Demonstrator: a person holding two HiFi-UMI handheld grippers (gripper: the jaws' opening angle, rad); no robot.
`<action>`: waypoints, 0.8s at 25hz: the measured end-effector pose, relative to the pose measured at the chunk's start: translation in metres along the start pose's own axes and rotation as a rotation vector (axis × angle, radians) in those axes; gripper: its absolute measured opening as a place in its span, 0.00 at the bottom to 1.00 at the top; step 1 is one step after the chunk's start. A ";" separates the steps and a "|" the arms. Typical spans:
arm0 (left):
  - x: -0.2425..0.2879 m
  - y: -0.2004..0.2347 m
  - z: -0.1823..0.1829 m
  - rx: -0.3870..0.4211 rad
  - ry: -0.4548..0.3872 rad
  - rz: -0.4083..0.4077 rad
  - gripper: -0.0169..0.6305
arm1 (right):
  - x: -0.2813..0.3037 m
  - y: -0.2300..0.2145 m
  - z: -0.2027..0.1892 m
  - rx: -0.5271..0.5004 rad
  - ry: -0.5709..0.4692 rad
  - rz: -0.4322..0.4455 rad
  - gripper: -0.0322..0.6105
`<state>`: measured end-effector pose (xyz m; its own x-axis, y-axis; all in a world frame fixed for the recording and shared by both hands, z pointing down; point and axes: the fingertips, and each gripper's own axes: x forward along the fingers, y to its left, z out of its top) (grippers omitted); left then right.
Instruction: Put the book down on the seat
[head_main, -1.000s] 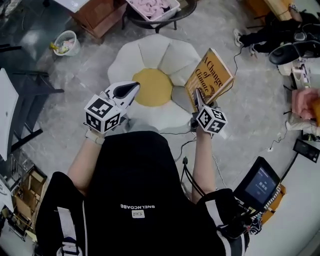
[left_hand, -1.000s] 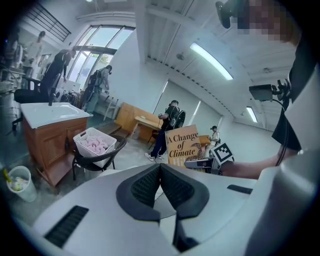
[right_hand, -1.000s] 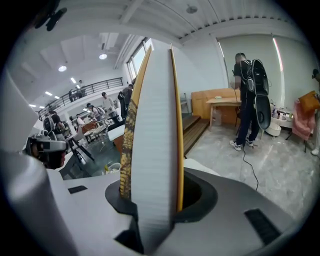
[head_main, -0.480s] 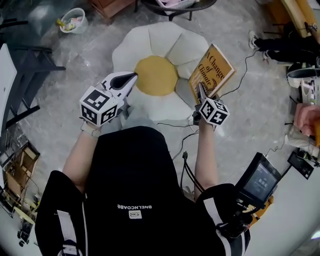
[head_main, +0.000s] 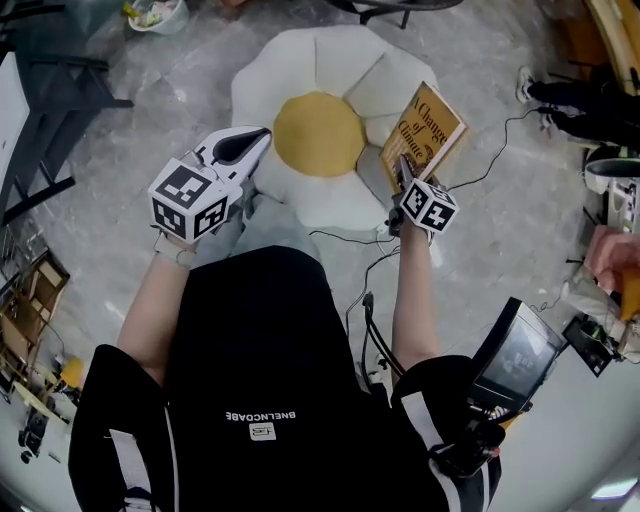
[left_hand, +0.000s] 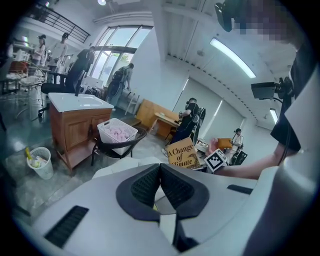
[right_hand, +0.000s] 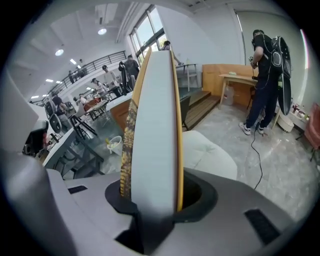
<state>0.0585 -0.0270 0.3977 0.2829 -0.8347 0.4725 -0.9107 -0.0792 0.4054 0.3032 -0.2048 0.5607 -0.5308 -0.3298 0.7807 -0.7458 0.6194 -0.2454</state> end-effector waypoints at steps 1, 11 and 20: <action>0.002 0.003 -0.004 -0.006 0.002 0.002 0.05 | 0.008 -0.003 -0.004 0.001 0.011 -0.003 0.30; 0.044 0.044 -0.044 -0.033 0.048 0.005 0.05 | 0.094 -0.030 -0.045 0.019 0.110 -0.007 0.30; 0.050 0.047 -0.059 -0.008 0.106 -0.020 0.05 | 0.117 -0.047 -0.056 0.049 0.151 -0.031 0.30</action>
<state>0.0473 -0.0402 0.4867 0.3316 -0.7704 0.5445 -0.9023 -0.0905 0.4215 0.2981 -0.2330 0.6959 -0.4436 -0.2348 0.8650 -0.7812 0.5743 -0.2448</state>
